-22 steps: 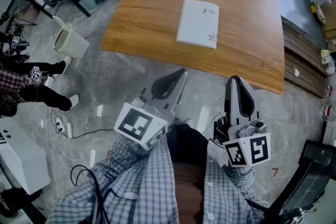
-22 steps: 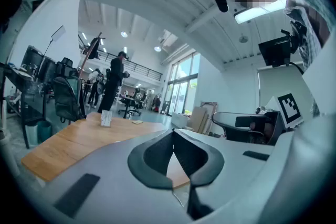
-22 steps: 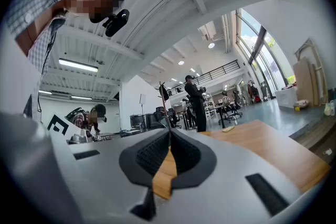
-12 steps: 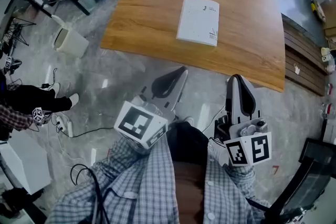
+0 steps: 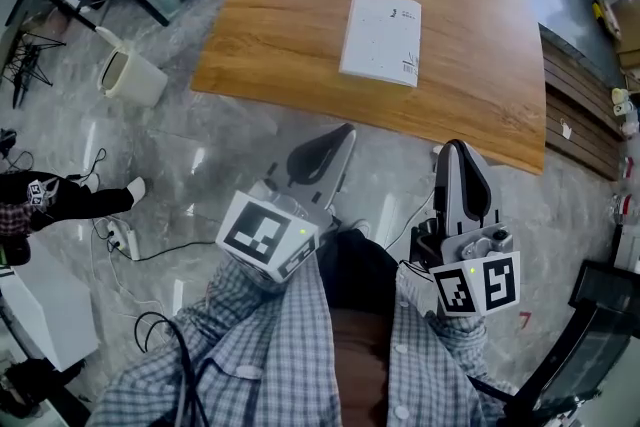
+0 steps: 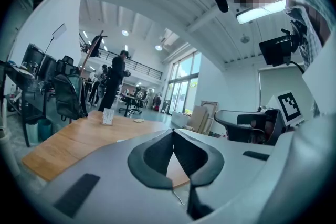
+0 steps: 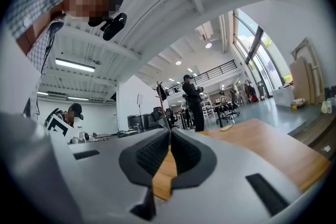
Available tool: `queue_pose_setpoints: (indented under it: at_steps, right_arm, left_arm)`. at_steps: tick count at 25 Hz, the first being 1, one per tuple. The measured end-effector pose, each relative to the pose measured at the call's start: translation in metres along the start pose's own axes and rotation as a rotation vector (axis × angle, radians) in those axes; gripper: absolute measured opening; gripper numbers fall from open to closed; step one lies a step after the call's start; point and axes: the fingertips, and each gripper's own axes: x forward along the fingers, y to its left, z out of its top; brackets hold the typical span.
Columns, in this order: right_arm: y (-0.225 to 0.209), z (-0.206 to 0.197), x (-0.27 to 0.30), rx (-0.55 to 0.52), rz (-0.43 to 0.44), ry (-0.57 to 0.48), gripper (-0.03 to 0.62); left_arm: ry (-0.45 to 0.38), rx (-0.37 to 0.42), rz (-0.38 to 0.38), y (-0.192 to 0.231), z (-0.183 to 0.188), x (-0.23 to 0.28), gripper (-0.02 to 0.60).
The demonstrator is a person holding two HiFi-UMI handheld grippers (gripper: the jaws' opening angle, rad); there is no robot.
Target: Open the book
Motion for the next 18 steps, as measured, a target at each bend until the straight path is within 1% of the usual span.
queue_pose_setpoints:
  at_steps: [8,12,18]
  right_arm:
    - [0.009,0.001,0.027,0.015,-0.026,-0.006,0.026]
    - [0.016,-0.002,0.035,0.000,-0.041,-0.009,0.026]
    - [0.017,-0.013,0.044,-0.006,-0.089,0.001,0.026]
  left_arm:
    - [-0.007,-0.006,0.005,0.035,0.010,-0.002,0.009]
    - [-0.007,-0.007,-0.007,0.046,0.009,-0.006,0.009]
    - [0.002,-0.022,-0.021,0.068,0.004,-0.005,0.009]
